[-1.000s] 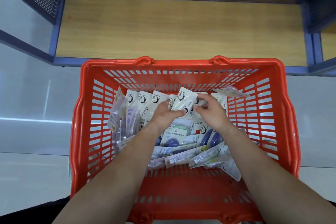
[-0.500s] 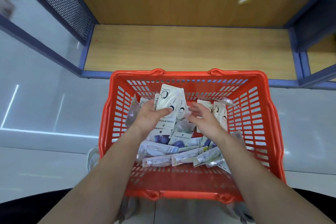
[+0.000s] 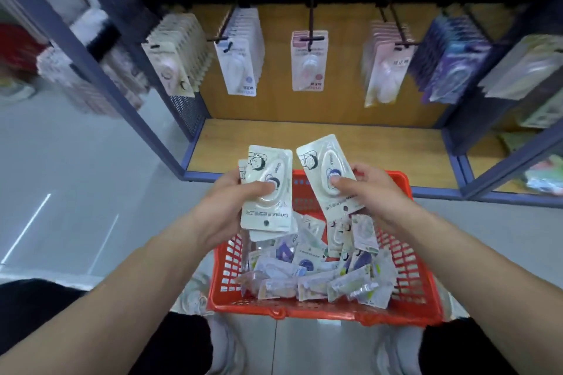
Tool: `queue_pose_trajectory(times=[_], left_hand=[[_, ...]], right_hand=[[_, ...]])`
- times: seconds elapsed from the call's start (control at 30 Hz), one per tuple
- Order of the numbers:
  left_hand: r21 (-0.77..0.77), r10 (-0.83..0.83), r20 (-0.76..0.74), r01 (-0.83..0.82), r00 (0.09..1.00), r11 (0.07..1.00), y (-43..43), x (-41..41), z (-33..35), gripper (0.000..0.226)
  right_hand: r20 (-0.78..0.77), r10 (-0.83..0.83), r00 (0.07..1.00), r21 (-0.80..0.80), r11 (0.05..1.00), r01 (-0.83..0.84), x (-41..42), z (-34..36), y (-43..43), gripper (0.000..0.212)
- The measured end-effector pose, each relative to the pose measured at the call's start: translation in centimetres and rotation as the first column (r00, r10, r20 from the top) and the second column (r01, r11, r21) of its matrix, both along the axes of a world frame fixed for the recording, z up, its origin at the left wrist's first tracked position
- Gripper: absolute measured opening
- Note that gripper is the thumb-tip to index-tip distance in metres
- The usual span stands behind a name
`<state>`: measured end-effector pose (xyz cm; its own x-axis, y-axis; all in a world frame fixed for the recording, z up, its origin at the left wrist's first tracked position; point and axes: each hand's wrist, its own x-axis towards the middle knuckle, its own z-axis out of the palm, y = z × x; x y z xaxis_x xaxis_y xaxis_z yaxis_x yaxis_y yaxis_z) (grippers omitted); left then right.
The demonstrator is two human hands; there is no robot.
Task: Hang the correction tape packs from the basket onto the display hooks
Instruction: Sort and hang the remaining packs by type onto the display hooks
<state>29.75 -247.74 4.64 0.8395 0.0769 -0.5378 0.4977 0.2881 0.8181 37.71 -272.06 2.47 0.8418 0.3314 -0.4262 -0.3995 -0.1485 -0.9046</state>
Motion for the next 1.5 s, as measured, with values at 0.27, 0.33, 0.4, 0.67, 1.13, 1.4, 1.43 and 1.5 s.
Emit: queue_pose_trajectory(times=[0.27,0.33,0.4,0.67,1.13,1.4,1.43,1.5], left_hand=[[-0.037,0.031,0.113,-0.027,0.993,0.999,-3.0,-1.4,3.2,0.057],[-0.02,0.012,0.155,-0.009,0.988,1.0,-4.2,-1.2,3.4,0.05],[-0.01,0.01,0.179,-0.009,0.984,1.0,-5.2,-1.0,3.5,0.046],[0.07,0.054,0.188,-0.069,0.981,0.995,-5.9,0.5,2.9,0.042],[0.252,0.139,0.228,-0.196,0.964,0.948,-5.3,2.6,2.9,0.064],[0.302,0.06,0.123,-0.095,0.991,0.949,-4.0,2.5,3.0,0.057],[0.29,0.064,0.099,-0.09,0.993,0.953,-4.0,2.4,3.1,0.066],[0.312,0.052,0.077,-0.073,0.996,0.947,-4.0,2.0,3.3,0.079]], right_hand=[[-0.069,0.128,0.989,0.217,0.97,-0.111,-3.6,8.1,-3.0,0.046],[-0.079,0.087,0.993,0.232,0.971,-0.067,-4.3,7.6,-2.4,0.047],[-0.057,0.022,0.998,0.181,0.983,-0.011,-4.7,6.9,-1.5,0.037],[0.074,-0.043,0.996,0.081,0.996,0.037,-4.3,4.4,0.5,0.027],[-0.064,0.01,0.998,0.122,0.992,-0.003,-0.5,3.3,1.2,0.045],[-0.03,-0.088,0.996,0.073,0.993,0.09,0.7,3.1,0.6,0.063],[-0.023,-0.081,0.996,0.073,0.994,0.082,0.8,3.1,0.5,0.066],[-0.012,-0.045,0.999,0.086,0.995,0.046,0.9,3.3,0.4,0.076]])
